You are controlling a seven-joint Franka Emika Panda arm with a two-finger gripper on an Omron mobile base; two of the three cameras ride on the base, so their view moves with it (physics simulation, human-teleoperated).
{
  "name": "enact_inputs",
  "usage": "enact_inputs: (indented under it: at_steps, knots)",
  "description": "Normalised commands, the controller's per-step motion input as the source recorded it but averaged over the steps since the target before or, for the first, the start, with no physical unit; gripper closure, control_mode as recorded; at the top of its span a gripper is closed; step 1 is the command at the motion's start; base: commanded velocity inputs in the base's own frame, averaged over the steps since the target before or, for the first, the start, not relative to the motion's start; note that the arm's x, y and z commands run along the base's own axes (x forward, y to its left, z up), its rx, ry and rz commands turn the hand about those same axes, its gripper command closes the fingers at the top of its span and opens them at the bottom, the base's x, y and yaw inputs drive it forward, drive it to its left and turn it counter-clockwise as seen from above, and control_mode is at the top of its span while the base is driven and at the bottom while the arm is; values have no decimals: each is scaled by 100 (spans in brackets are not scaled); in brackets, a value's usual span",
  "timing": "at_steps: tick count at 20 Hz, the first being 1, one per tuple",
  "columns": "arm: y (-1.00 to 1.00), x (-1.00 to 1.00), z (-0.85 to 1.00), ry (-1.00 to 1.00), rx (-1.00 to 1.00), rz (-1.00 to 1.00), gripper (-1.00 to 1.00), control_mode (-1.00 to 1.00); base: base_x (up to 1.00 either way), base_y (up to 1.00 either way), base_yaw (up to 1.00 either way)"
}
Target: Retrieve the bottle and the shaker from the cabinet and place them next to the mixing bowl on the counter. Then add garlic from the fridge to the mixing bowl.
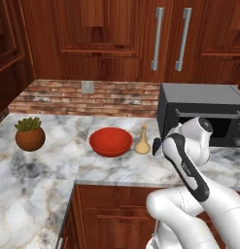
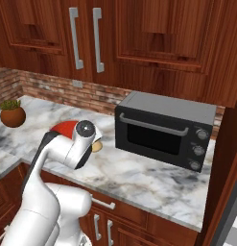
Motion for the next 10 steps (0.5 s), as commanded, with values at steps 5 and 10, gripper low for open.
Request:
enact_inputs:
  at_steps: [5,10]
  knots:
    - [11,30,-4,1,4,0,100,-100,0,0,0]
    - [18,29,-10,11,9,0,100,-100,0,0,0]
